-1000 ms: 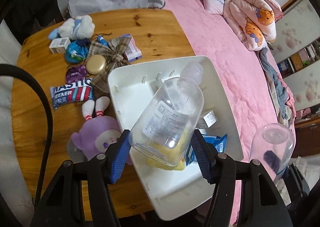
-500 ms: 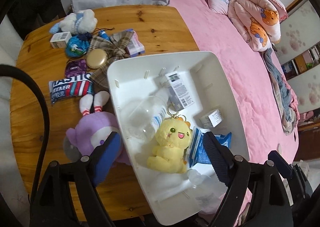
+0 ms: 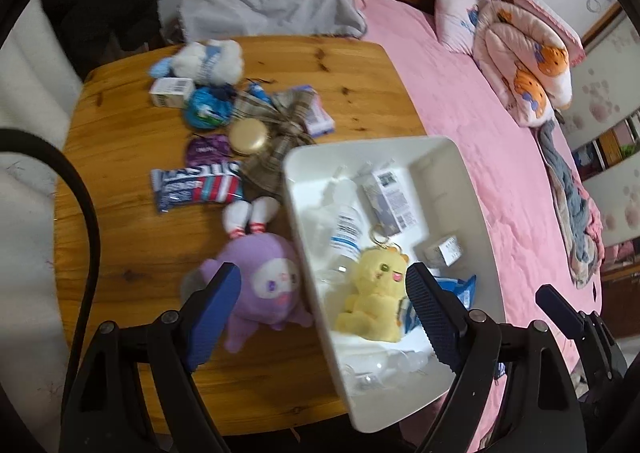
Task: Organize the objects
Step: 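Carry both bottles over the white tray and open both grippers to drop them, then move both grippers back from the tray over the remaining table items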
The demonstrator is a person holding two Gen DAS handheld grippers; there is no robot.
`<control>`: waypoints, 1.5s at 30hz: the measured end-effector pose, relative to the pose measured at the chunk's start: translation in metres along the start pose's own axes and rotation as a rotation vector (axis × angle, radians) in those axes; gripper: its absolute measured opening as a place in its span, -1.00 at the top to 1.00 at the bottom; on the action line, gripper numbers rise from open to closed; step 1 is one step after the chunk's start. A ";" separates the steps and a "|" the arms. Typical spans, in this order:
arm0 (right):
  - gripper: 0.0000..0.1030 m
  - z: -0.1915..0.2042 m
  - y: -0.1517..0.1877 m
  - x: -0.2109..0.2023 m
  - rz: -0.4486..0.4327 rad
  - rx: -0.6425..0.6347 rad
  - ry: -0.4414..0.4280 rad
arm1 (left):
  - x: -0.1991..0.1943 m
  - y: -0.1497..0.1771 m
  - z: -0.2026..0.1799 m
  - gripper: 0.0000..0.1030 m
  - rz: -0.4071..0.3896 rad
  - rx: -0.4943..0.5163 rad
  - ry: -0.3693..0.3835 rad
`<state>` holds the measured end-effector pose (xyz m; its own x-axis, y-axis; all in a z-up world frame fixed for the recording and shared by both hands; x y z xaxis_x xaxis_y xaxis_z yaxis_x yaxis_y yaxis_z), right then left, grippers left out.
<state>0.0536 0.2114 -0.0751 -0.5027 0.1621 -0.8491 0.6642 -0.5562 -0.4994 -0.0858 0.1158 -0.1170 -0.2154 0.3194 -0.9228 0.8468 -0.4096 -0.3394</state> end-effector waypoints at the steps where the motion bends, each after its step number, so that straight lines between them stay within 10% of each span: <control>1: -0.35 0.005 -0.002 -0.001 -0.005 -0.010 -0.006 | -0.004 -0.001 0.006 -0.68 -0.007 -0.010 -0.007; 29: -0.35 0.168 -0.131 -0.003 -0.142 -0.264 -0.111 | -0.076 -0.092 0.167 -0.68 -0.171 -0.121 -0.130; 45: -0.35 0.238 -0.205 0.197 0.084 -0.534 -0.110 | 0.058 -0.137 0.212 -0.68 -0.004 -0.085 -0.101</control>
<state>-0.3131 0.1632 -0.0995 -0.4713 0.0331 -0.8813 0.8787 -0.0682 -0.4725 -0.3174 0.0095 -0.1623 -0.2632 0.2310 -0.9367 0.8830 -0.3335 -0.3303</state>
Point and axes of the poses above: each gripper's, at about its wrist camera, not at the fingertips, and x roughly the way its jaws point, z to its left, y to its underside, the point moved 3 cm from there along x, roughly the way its jaws point, and after that the axes turned 9 degrees about x, right-handed, at the moved point
